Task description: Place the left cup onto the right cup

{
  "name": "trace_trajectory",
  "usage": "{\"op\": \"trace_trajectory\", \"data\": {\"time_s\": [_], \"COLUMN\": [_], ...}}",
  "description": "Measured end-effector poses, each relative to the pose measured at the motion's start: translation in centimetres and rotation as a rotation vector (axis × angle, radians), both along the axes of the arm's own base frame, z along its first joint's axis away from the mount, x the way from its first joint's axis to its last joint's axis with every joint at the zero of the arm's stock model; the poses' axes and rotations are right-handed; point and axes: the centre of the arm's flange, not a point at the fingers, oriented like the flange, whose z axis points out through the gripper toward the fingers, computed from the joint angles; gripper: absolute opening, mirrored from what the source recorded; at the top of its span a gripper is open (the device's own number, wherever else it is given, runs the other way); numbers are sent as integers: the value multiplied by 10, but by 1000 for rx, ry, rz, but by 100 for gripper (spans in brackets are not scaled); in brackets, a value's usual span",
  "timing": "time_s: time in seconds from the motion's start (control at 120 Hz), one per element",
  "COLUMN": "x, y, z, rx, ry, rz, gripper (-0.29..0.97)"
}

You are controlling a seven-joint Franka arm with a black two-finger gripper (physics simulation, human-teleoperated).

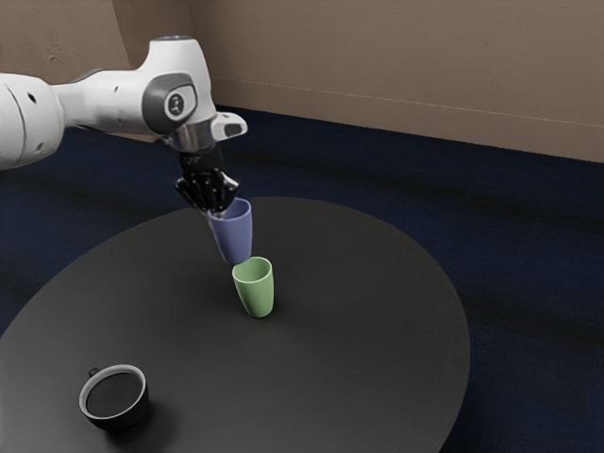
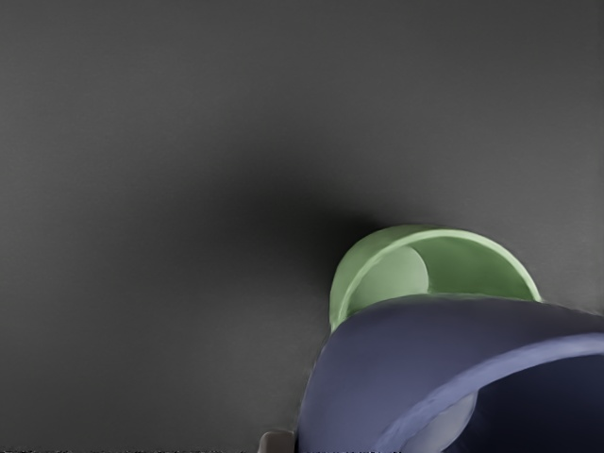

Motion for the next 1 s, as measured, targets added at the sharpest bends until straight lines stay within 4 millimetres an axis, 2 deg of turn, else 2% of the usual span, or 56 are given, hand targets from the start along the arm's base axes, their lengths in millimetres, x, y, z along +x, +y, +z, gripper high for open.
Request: {"op": "trace_trajectory", "data": {"time_s": [0.367, 0.717, 0.883, 1.0], "x": [6, 12, 13, 13], "y": [-20, -19, -19, -19], "z": [-24, -42, -42, -39], "rx": [-1, 1, 0, 1], "ry": [29, 30, 19, 12], "rz": [45, 89, 102, 108], "gripper": [-11, -10, 27, 44]}}
